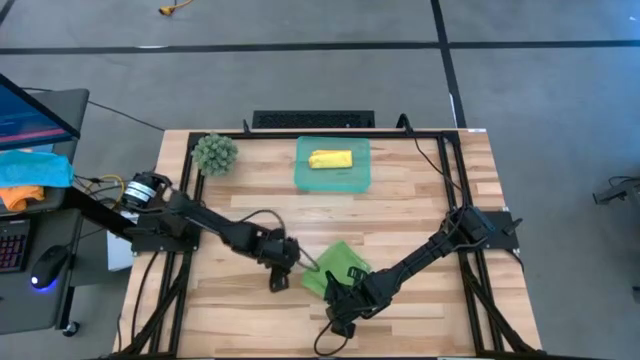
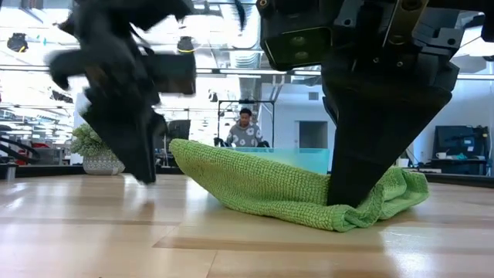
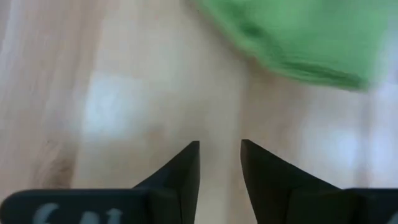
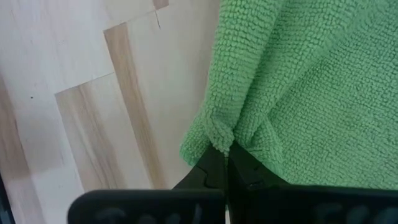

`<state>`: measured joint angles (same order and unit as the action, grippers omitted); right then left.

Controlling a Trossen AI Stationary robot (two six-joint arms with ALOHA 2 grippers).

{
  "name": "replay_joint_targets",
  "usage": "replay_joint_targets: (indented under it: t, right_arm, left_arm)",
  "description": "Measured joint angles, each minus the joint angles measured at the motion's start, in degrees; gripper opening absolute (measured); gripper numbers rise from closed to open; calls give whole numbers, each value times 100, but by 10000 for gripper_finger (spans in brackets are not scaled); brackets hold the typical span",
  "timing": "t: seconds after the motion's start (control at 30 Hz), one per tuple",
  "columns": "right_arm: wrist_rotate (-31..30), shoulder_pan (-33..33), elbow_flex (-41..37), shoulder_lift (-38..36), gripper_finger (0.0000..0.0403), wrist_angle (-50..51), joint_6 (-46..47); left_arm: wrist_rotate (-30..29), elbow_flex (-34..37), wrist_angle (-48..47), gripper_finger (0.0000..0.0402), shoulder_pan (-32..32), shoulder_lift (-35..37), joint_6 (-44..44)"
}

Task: Roll microfiber towels into tight, uniform cylinder then place into a basket
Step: Roll the green microfiber cloth

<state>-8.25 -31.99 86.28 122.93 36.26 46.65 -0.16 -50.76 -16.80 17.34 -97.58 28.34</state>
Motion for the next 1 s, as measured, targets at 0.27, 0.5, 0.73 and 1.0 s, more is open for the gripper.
replay_joint_targets:
  t: [0.27,0.5,0.73,1.0]
  right_arm:
    - [-30,11,0,4,8,1,0]
    - [-18,11,-2,7,8,-1,41]
    - [48,17,-2,7,8,4,44]
    - [69,22,-2,9,8,7,93]
  left_arm:
    - [-983,-17,665,89,1261,270,-820]
    - [-1073,-28,1671,76,1230,-371,-1158]
    - [-1093,-28,1937,64,1039,-544,-1285]
    - [-1081,-31,2359,61,1030,-546,-1305]
